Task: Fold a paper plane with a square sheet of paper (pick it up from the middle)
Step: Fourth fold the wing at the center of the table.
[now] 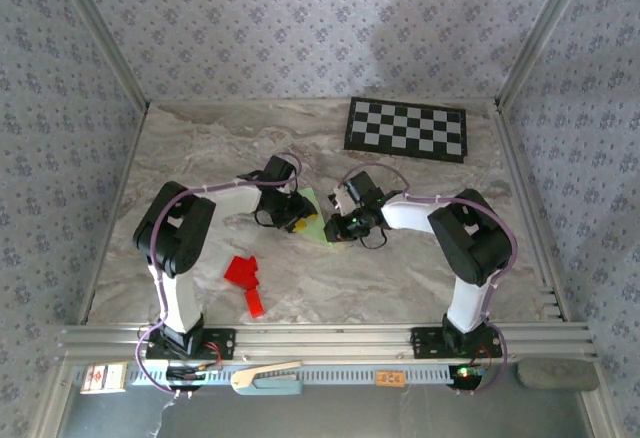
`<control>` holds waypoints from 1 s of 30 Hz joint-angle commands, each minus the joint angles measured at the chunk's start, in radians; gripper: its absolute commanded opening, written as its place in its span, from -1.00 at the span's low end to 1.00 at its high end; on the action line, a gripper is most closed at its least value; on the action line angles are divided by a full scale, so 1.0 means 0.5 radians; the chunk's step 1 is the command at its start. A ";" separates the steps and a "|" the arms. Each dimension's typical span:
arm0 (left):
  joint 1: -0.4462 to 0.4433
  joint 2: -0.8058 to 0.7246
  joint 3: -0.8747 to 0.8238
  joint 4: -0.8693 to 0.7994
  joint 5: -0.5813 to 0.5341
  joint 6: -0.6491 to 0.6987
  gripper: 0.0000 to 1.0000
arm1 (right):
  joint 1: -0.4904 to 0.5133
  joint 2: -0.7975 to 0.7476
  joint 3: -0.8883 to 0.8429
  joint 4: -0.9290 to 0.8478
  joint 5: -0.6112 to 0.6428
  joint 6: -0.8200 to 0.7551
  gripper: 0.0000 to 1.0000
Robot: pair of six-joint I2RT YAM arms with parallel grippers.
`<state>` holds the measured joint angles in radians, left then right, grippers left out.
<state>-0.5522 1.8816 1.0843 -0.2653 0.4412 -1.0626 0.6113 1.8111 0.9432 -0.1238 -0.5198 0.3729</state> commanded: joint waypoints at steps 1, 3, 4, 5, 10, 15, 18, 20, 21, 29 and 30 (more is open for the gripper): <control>-0.022 0.189 -0.098 -0.295 -0.187 0.021 -0.20 | 0.007 0.021 0.007 -0.050 -0.027 -0.022 -0.76; -0.020 0.191 -0.096 -0.297 -0.186 0.022 -0.20 | 0.002 0.030 0.009 -0.047 -0.036 -0.016 -0.79; -0.023 0.190 -0.096 -0.297 -0.186 0.022 -0.20 | 0.001 0.035 0.007 -0.046 -0.039 -0.014 -0.80; -0.022 0.191 -0.096 -0.295 -0.186 0.021 -0.20 | -0.002 0.040 0.005 -0.042 -0.046 -0.011 -0.80; -0.021 0.197 -0.094 -0.300 -0.183 0.025 -0.20 | -0.014 0.075 -0.001 -0.029 -0.082 0.006 -0.80; -0.021 0.200 -0.094 -0.307 -0.184 0.026 -0.19 | -0.032 0.111 -0.015 -0.021 -0.112 0.029 -0.81; -0.020 0.196 -0.086 -0.310 -0.180 0.027 -0.19 | -0.046 0.125 -0.026 -0.016 -0.126 0.041 -0.81; -0.019 0.189 -0.074 -0.310 -0.177 0.033 -0.19 | -0.055 0.133 -0.030 -0.016 -0.134 0.043 -0.81; -0.019 0.186 -0.066 -0.310 -0.173 0.036 -0.19 | -0.058 0.136 -0.026 -0.016 -0.139 0.046 -0.82; 0.001 0.017 0.123 -0.196 -0.023 0.155 -0.16 | -0.107 0.179 -0.026 -0.049 -0.184 0.067 -0.83; 0.008 -0.018 0.151 -0.182 -0.015 0.178 -0.15 | -0.113 0.181 -0.026 -0.061 -0.191 0.067 -0.83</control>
<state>-0.5518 1.8870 1.1255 -0.3050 0.4496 -1.0237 0.5667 1.8595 0.9432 -0.1013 -0.6388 0.3958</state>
